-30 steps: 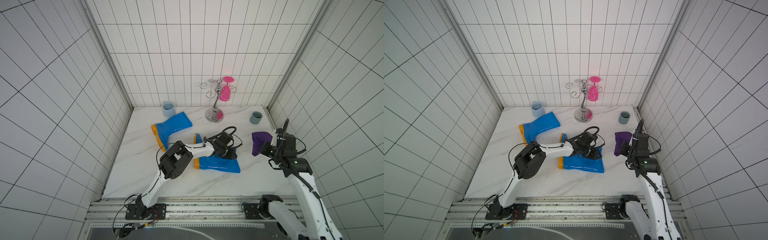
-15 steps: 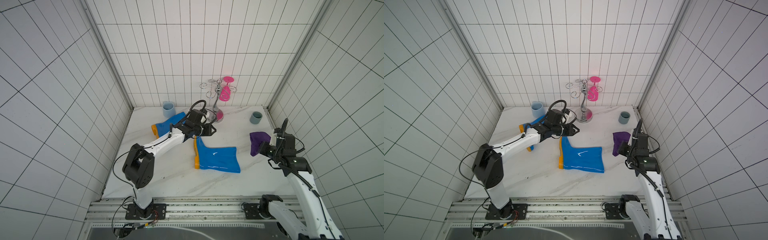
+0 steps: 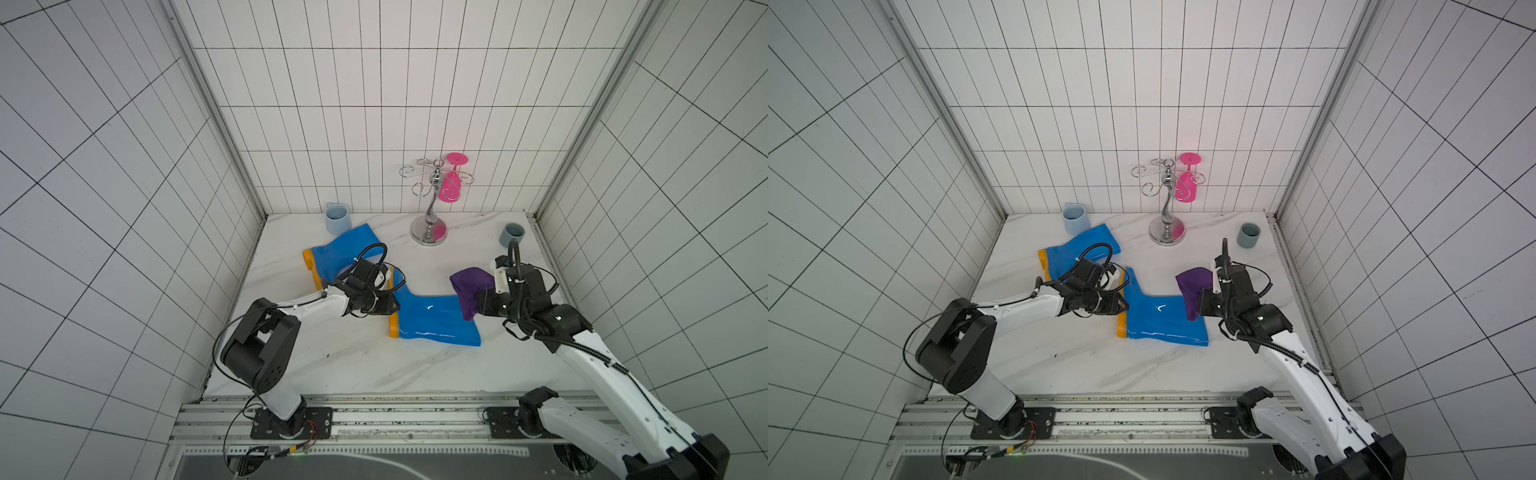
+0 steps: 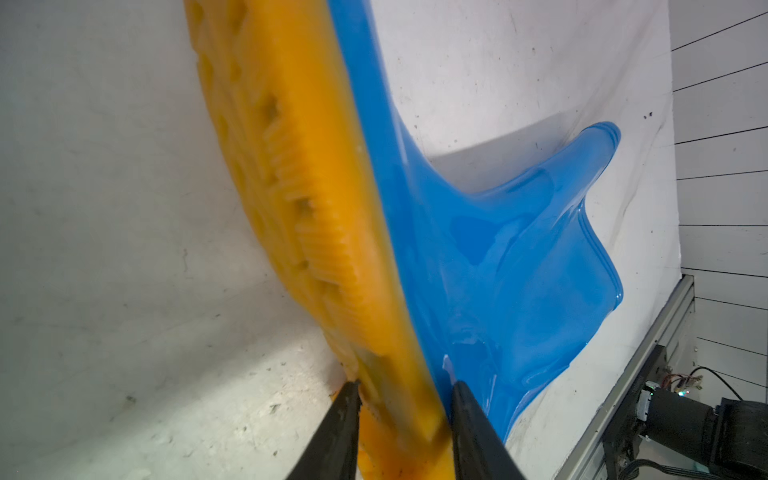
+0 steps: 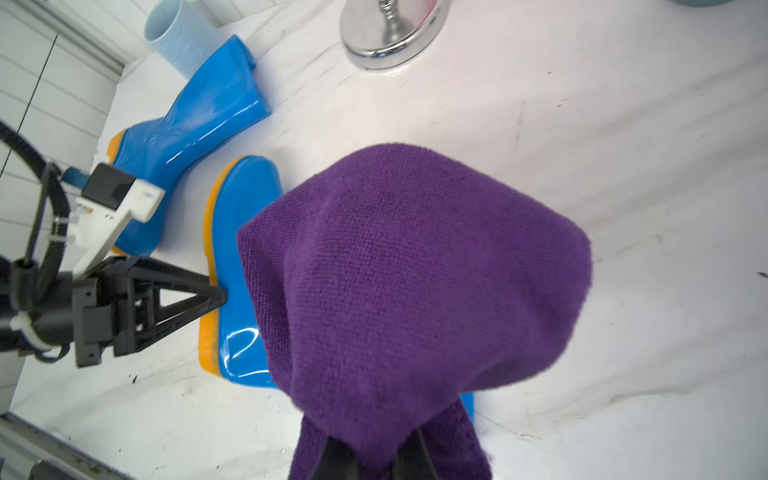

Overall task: Wipe the rubber boots with a cloth
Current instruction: Wipe the dirt off the rubber boot.

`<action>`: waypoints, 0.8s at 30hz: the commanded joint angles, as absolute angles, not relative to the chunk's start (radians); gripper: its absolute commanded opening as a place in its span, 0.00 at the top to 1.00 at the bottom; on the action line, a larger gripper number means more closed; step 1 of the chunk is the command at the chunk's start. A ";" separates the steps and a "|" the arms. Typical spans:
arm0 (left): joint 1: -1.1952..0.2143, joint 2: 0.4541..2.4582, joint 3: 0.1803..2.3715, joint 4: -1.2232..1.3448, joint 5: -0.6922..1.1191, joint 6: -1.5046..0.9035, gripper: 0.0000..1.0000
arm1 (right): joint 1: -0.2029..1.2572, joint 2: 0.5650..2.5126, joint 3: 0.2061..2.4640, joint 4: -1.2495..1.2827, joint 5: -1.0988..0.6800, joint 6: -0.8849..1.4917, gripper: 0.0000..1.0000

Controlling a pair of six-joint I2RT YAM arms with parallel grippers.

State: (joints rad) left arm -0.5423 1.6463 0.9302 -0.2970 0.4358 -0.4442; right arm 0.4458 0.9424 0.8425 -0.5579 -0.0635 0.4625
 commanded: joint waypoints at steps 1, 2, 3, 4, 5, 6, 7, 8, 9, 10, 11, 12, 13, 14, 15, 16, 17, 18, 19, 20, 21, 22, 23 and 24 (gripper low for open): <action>-0.525 1.663 0.914 -0.220 0.471 -0.426 0.64 | 0.538 0.960 0.802 -0.515 0.028 0.558 1.00; -0.522 1.665 0.912 -0.217 0.473 -0.424 0.65 | 0.575 0.972 0.792 -0.503 0.040 0.578 1.00; -0.522 1.669 0.909 -0.212 0.475 -0.423 0.66 | 0.603 0.982 0.785 -0.492 0.050 0.594 1.00; -0.521 1.673 0.905 -0.207 0.480 -0.422 0.67 | 0.636 0.999 0.778 -0.483 0.065 0.611 1.00; -0.520 1.677 0.902 -0.203 0.483 -0.419 0.67 | 0.670 1.015 0.773 -0.472 0.079 0.625 1.00; -0.519 1.678 0.898 -0.200 0.485 -0.419 0.68 | 0.695 1.030 0.772 -0.464 0.089 0.638 1.00; -0.516 1.680 0.891 -0.195 0.485 -0.417 0.69 | 0.724 1.045 0.770 -0.453 0.098 0.651 1.00; -0.515 1.680 0.885 -0.189 0.487 -0.417 0.70 | 0.749 1.062 0.769 -0.441 0.104 0.664 1.00; -0.514 1.678 0.876 -0.184 0.489 -0.417 0.71 | 0.770 1.075 0.767 -0.431 0.111 0.675 1.00; -0.511 1.678 0.867 -0.177 0.492 -0.419 0.72 | 0.792 1.089 0.764 -0.419 0.119 0.685 1.00; -0.508 1.677 0.859 -0.169 0.494 -0.420 0.72 | 0.814 1.104 0.761 -0.409 0.126 0.695 1.00; -0.505 1.674 0.851 -0.165 0.497 -0.422 0.73 | 0.828 1.116 0.758 -0.399 0.130 0.702 1.00; -0.502 1.671 0.844 -0.160 0.499 -0.422 0.73 | 0.843 1.129 0.754 -0.388 0.133 0.710 1.00; -0.502 1.669 0.838 -0.157 0.502 -0.422 0.73 | 0.855 1.140 0.750 -0.373 0.136 0.717 1.00; -0.501 1.669 0.834 -0.157 0.504 -0.423 0.74 | 0.864 1.151 0.745 -0.358 0.137 0.722 1.00; -0.502 1.666 0.829 -0.156 0.507 -0.423 0.74 | 0.874 1.165 0.741 -0.343 0.137 0.729 1.00; -0.502 1.663 0.824 -0.152 0.511 -0.425 0.74 | 0.884 1.179 0.740 -0.328 0.138 0.735 1.00; -0.502 1.659 0.816 -0.147 0.514 -0.428 0.74 | 0.894 1.198 0.739 -0.315 0.140 0.740 1.00; -0.502 1.657 0.811 -0.142 0.518 -0.430 0.75 | 0.903 1.212 0.738 -0.313 0.140 0.744 1.00; -0.501 1.653 0.803 -0.137 0.521 -0.436 0.75 | 0.914 1.229 0.739 -0.280 0.138 0.748 1.00; -0.502 1.649 0.798 -0.135 0.523 -0.438 0.75 | 0.928 1.250 0.741 -0.266 0.138 0.754 1.00; -0.502 1.645 0.792 -0.135 0.524 -0.441 0.75 | 0.940 1.268 0.742 -0.255 0.139 0.758 1.00; -0.501 1.639 0.786 -0.135 0.526 -0.445 0.75 | 0.955 1.291 0.748 -0.245 0.141 0.764 1.00; -0.501 1.633 0.782 -0.135 0.526 -0.449 0.75 | 0.965 1.311 0.751 -0.236 0.142 0.770 1.00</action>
State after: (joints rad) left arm -0.5030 1.6360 0.8234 -0.0853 0.5407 -0.4545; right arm 0.9321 1.2697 0.7864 -0.3008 0.1173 0.7261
